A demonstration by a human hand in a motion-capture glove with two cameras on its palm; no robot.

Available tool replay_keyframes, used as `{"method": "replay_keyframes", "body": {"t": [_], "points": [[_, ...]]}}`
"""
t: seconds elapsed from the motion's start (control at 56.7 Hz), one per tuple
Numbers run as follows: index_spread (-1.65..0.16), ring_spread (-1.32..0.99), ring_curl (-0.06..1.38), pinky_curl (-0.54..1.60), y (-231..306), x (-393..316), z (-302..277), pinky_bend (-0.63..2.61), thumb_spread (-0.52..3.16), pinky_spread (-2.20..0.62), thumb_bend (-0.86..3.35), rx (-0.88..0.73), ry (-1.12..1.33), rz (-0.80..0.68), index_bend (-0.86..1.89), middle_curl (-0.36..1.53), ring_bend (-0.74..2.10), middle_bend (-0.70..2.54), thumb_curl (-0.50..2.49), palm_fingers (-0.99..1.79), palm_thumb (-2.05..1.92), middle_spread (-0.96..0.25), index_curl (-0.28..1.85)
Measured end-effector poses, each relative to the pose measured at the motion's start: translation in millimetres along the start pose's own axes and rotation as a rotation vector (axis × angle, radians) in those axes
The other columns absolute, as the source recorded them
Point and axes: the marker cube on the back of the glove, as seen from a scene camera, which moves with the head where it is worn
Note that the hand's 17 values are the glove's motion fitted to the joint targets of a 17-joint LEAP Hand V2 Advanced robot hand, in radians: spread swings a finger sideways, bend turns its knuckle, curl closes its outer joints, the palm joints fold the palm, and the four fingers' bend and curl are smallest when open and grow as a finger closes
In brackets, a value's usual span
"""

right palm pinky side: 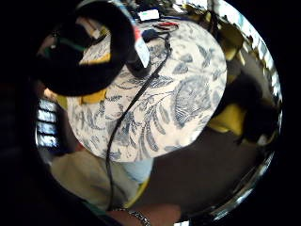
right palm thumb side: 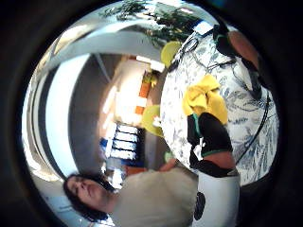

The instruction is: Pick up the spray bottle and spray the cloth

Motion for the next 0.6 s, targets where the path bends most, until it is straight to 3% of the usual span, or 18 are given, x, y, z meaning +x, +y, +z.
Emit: {"method": "replay_keyframes", "body": {"t": [0.124,0.282,0.6], "points": [[-0.33,-0.06,0.35,0.35,-28.7,25.8,-8.6,0.28,1.15,0.11,0.05,0.132,-0.147,0.074,0.13,0.36,0.45,0.24,0.43,0.84,0.86,-0.02,0.25],[-0.28,-0.14,0.44,0.45,-60.0,50.4,-5.0,0.52,1.06,-0.1,0.07,0.298,-0.315,0.061,0.18,0.45,0.66,0.37,0.51,1.42,0.98,-0.1,0.3],[-0.27,-0.21,0.65,0.7,-79.1,62.0,1.7,0.89,1.4,-0.13,0.1,0.255,-0.343,0.073,0.67,0.71,0.96,0.78,0.57,1.26,0.92,-0.2,0.56]]}}
